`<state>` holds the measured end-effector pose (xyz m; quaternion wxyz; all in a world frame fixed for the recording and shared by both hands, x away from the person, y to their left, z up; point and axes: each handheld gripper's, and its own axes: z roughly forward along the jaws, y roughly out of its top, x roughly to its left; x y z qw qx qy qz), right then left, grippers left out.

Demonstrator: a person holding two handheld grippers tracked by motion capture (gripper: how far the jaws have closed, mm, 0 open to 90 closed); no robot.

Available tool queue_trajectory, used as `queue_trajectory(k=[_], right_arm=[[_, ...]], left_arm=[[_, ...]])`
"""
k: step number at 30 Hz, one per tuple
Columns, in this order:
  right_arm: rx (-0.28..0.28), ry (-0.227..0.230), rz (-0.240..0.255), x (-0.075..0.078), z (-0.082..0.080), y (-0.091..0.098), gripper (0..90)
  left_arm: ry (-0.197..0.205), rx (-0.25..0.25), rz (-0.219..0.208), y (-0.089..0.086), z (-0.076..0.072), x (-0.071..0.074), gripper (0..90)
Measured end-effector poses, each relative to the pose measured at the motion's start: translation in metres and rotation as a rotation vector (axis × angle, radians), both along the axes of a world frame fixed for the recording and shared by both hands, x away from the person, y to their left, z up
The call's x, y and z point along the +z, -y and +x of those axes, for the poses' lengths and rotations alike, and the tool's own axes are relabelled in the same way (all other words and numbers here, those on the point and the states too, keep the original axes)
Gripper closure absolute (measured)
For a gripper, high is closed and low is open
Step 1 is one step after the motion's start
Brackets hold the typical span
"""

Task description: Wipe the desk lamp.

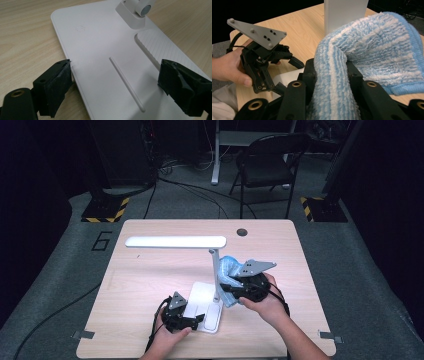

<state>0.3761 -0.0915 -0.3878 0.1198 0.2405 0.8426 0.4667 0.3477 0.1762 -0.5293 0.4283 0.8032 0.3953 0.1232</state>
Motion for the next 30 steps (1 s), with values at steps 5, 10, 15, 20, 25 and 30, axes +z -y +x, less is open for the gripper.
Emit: queue_trajectory(k=[5,10,15,20,25,30], right_arm=[[-0.004,-0.013,0.004,-0.009,0.0,0.001,68.2],[-0.009,-0.024,0.003,-0.019,0.001,0.001,68.2],[-0.013,-0.032,-0.002,-0.027,0.002,0.002,68.2],[0.0,-0.022,0.0,-0.034,0.003,0.003,68.3],[0.0,-0.042,-0.001,-0.044,0.004,0.004,68.3],[-0.002,-0.06,-0.008,-0.054,0.004,0.004,68.3]], left_arm=[[-0.001,-0.002,0.0,0.0,0.0,0.0,11.6],[-0.001,-0.001,-0.001,0.0,0.0,0.0,11.6],[0.001,-0.001,0.001,0.0,0.0,0.0,11.6],[-0.001,0.0,0.0,0.0,0.0,0.0,11.7],[0.0,0.001,0.001,0.0,0.0,0.0,11.7],[0.002,0.002,0.0,0.0,0.0,0.0,11.7]])
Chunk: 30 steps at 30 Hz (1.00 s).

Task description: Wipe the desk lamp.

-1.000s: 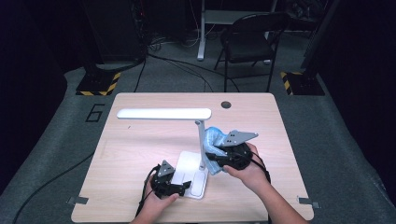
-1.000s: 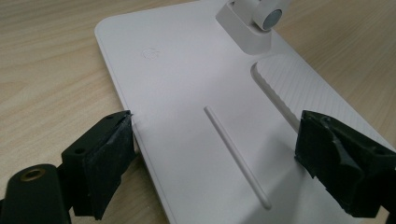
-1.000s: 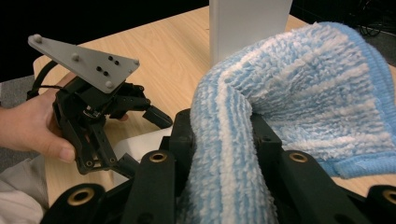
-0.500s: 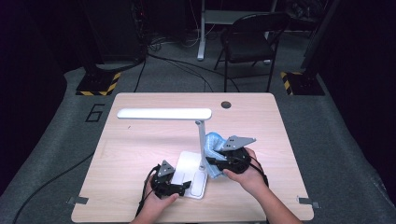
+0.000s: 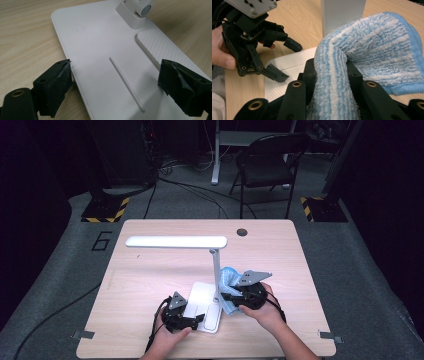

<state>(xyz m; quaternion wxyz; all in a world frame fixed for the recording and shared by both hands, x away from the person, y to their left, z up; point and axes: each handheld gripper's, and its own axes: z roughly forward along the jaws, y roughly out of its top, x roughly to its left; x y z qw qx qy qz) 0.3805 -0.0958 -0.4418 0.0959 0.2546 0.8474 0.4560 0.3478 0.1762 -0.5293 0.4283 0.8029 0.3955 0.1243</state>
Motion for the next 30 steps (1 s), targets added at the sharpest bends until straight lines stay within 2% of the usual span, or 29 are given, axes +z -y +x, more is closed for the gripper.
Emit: queue_trajectory(k=[6,8,13,15,16,17,18,23,30], right_arm=[[0.002,-0.015,-0.008,-0.01,0.0,0.0,68.2],[-0.014,-0.013,-0.015,-0.014,0.0,0.0,68.2],[-0.054,-0.037,-0.068,-0.03,-0.003,-0.001,68.2],[-0.075,-0.03,-0.098,-0.036,-0.004,-0.002,68.2],[-0.08,-0.025,-0.103,-0.039,-0.004,-0.001,68.2],[-0.093,-0.029,-0.101,-0.041,-0.005,-0.001,68.2],[-0.103,-0.02,-0.106,-0.042,-0.005,-0.001,68.2],[-0.158,0.005,-0.137,-0.045,-0.006,0.004,68.2],[-0.231,-0.005,-0.136,-0.044,-0.005,0.022,68.2]], left_arm=[[-0.008,-0.002,-0.003,0.0,0.0,0.0,11.7],[-0.01,0.001,-0.004,0.0,0.0,0.0,11.6],[-0.013,0.005,-0.008,0.0,0.0,0.0,11.6],[-0.014,0.006,-0.008,0.0,0.0,0.0,11.6],[-0.014,0.012,-0.016,0.0,0.0,0.0,11.6],[-0.01,0.0,-0.003,-0.001,0.001,0.0,11.6],[-0.009,0.008,-0.016,0.0,0.001,0.0,11.7],[-0.014,0.014,-0.023,0.0,0.001,-0.001,11.7],[-0.03,0.012,-0.021,-0.001,0.001,0.0,11.7]])
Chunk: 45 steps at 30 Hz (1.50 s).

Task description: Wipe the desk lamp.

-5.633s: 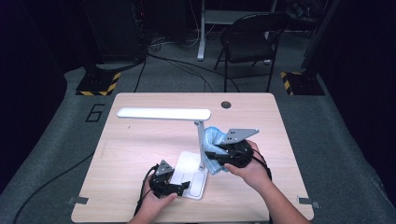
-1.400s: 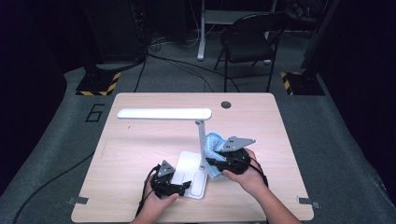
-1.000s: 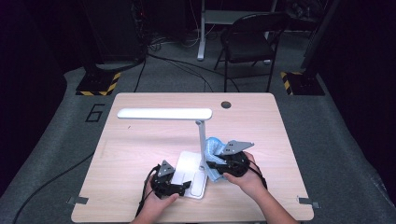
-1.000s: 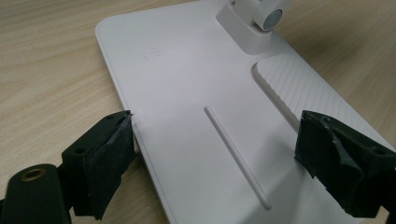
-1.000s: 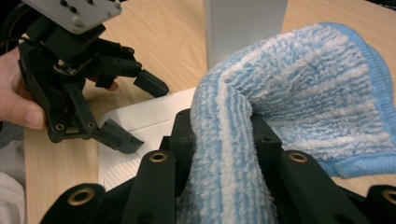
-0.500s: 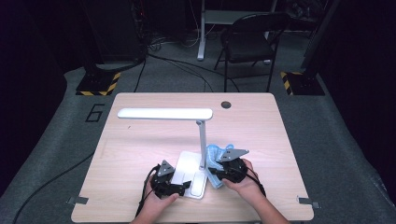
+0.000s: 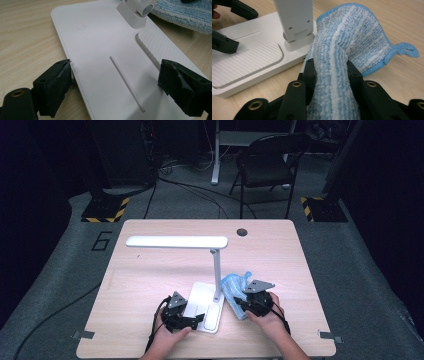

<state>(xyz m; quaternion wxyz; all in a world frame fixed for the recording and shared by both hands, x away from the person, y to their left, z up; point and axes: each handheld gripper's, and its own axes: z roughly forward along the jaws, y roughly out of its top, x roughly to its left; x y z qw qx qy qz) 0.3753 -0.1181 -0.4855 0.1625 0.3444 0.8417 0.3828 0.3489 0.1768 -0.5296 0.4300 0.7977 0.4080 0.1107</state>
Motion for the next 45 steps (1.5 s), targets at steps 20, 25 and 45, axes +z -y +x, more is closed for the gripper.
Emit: queue_trajectory(k=[20,25,45], right_arm=[[0.052,-0.037,-0.015,-0.013,-0.015,-0.029,68.2],[0.042,-0.061,0.031,-0.015,-0.017,-0.031,68.1],[0.056,-0.114,0.094,-0.018,-0.049,-0.037,67.9]], left_arm=[[-0.002,0.002,-0.001,0.0,-0.001,0.0,11.4],[-0.009,-0.001,-0.009,0.0,-0.001,-0.001,10.5],[-0.015,-0.003,0.011,0.003,-0.003,0.0,6.4]])
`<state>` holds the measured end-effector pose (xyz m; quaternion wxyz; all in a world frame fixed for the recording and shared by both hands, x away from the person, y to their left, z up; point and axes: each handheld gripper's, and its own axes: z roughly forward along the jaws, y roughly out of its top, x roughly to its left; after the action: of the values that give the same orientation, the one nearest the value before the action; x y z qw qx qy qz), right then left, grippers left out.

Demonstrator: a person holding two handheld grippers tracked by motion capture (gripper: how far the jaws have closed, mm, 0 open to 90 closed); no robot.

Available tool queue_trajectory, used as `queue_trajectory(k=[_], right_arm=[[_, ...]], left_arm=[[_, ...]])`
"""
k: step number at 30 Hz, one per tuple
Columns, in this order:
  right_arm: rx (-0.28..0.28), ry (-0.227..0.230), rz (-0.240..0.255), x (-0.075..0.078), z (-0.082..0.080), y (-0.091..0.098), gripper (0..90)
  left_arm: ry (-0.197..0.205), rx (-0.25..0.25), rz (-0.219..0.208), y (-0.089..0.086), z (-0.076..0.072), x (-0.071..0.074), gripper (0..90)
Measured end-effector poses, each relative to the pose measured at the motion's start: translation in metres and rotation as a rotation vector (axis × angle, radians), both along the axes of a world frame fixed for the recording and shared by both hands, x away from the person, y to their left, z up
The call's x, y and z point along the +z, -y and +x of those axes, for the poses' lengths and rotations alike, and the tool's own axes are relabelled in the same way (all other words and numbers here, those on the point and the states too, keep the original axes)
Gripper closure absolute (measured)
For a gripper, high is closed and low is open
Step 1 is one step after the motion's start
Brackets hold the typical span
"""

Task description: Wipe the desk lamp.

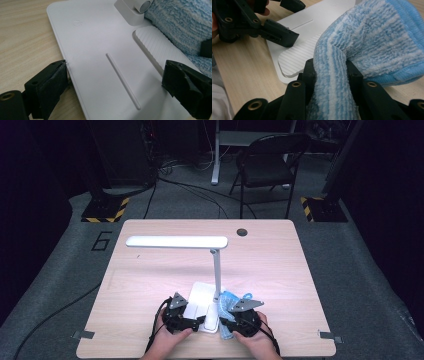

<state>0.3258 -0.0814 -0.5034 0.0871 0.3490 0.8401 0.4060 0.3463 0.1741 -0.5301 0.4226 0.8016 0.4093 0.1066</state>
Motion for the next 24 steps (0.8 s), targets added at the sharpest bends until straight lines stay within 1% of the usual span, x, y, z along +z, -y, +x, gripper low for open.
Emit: queue_trajectory(k=[3,6,7,8,9,12,13,15,16,17,18,19,20,21,22,23,24], right_arm=[[0.006,0.014,-0.011,-0.001,-0.001,-0.001,67.9],[0.002,-0.017,0.014,-0.002,0.002,-0.002,68.0],[0.014,-0.013,0.016,-0.003,0.004,-0.001,68.1],[0.005,-0.017,0.024,-0.003,0.005,-0.001,68.1],[0.004,-0.025,0.028,-0.003,0.005,-0.002,68.1],[0.013,-0.027,0.03,-0.003,0.008,-0.001,68.2],[0.008,-0.021,0.03,-0.004,0.009,-0.001,68.2],[0.017,-0.013,0.026,-0.004,0.012,-0.001,68.3],[0.004,-0.015,0.026,-0.004,0.012,-0.002,68.2],[0.012,-0.004,0.02,-0.004,0.015,-0.002,68.3],[0.001,-0.014,0.027,-0.004,0.015,-0.003,68.3],[0.008,-0.008,0.02,-0.003,0.017,-0.003,68.3],[0.005,-0.007,0.028,-0.004,0.019,-0.003,68.2],[0.005,-0.009,0.019,-0.003,0.02,-0.003,68.3],[-0.006,-0.011,0.026,-0.004,0.021,-0.004,68.2],[0.0,0.001,0.022,-0.004,0.023,-0.004,68.3],[-0.008,-0.007,0.026,-0.003,0.024,-0.005,68.2]], left_arm=[[0.0,0.001,0.0,0.0,0.0,0.0,6.4],[0.0,0.011,-0.001,0.003,0.0,0.0,4.9],[0.002,0.006,0.007,0.003,0.0,0.0,3.9],[0.0,0.009,0.009,0.004,0.0,0.0,3.3],[0.0,0.022,-0.002,0.005,-0.001,0.0,3.2],[0.002,0.032,-0.001,0.005,0.0,-0.001,3.2],[0.003,0.04,0.0,0.005,0.0,-0.001,3.1],[0.004,0.054,-0.004,0.006,0.001,-0.001,3.1],[0.001,0.059,-0.003,0.006,0.001,-0.001,3.0],[0.002,0.067,-0.002,0.006,0.002,-0.001,3.0],[0.0,0.07,-0.004,0.006,0.002,0.0,2.9],[0.002,0.078,-0.004,0.007,0.002,-0.001,2.9],[-0.001,0.091,-0.004,0.007,0.003,0.0,2.9],[0.002,0.1,-0.007,0.007,0.003,-0.001,2.8],[0.0,0.104,-0.001,0.007,0.004,0.0,2.8],[0.004,0.11,-0.003,0.007,0.005,-0.001,2.8],[-0.001,0.11,0.004,0.007,0.005,0.0,2.8]])
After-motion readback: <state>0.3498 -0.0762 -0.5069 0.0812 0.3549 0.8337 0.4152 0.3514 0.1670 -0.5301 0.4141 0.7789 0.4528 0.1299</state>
